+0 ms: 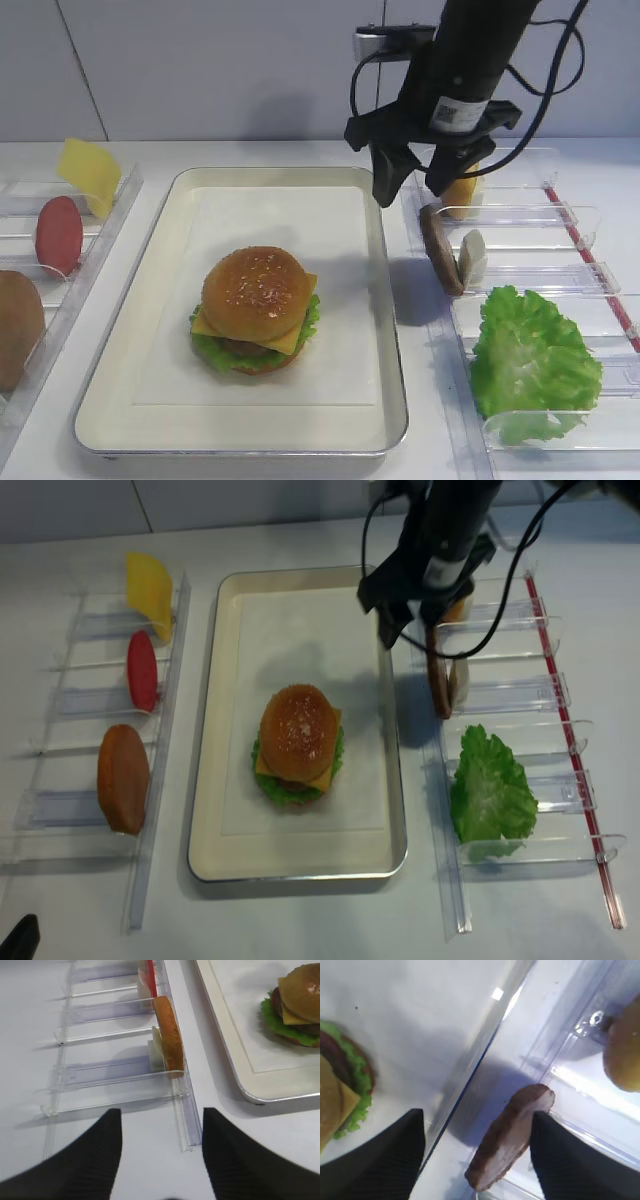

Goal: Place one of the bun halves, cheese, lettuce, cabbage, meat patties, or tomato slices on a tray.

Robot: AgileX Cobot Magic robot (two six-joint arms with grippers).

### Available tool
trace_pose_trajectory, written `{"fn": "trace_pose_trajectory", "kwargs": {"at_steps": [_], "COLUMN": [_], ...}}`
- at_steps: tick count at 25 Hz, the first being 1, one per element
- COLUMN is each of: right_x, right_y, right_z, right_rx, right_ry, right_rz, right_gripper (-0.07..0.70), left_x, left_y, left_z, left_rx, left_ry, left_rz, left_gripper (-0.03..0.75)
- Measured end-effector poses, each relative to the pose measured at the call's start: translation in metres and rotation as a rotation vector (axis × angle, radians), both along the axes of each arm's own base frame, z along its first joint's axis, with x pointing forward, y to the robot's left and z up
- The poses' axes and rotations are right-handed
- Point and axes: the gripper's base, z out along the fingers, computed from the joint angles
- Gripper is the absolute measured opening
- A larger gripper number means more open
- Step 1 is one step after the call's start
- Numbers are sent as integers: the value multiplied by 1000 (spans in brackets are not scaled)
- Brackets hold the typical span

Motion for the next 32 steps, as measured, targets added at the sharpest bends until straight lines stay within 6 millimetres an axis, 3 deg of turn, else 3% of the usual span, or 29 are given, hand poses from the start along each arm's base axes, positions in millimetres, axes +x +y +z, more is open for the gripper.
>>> {"fn": "trace_pose_trajectory", "kwargs": {"at_steps": [7, 13, 17, 21, 32], "right_x": [-22, -62, -95, -130, -207], "right_y": [-11, -35, -51, -68, -108], "right_z": [53, 117, 145, 147, 91], "right_rx": [29, 30, 50, 31, -78], "right_ry": [-126, -315, -402, -421, -347], "right_rz": [2, -18, -27, -28, -65], "right_gripper": [477, 477, 477, 477, 464], "left_x": [0, 0, 0, 0, 0], "left_y": [0, 0, 0, 0, 0], "left_z": [0, 0, 0, 0, 0], "left_rx": [0, 0, 0, 0, 0], "left_ry": [0, 0, 0, 0, 0], "left_rz": [0, 0, 0, 0, 0], "left_gripper": [359, 359, 359, 359, 344]}}
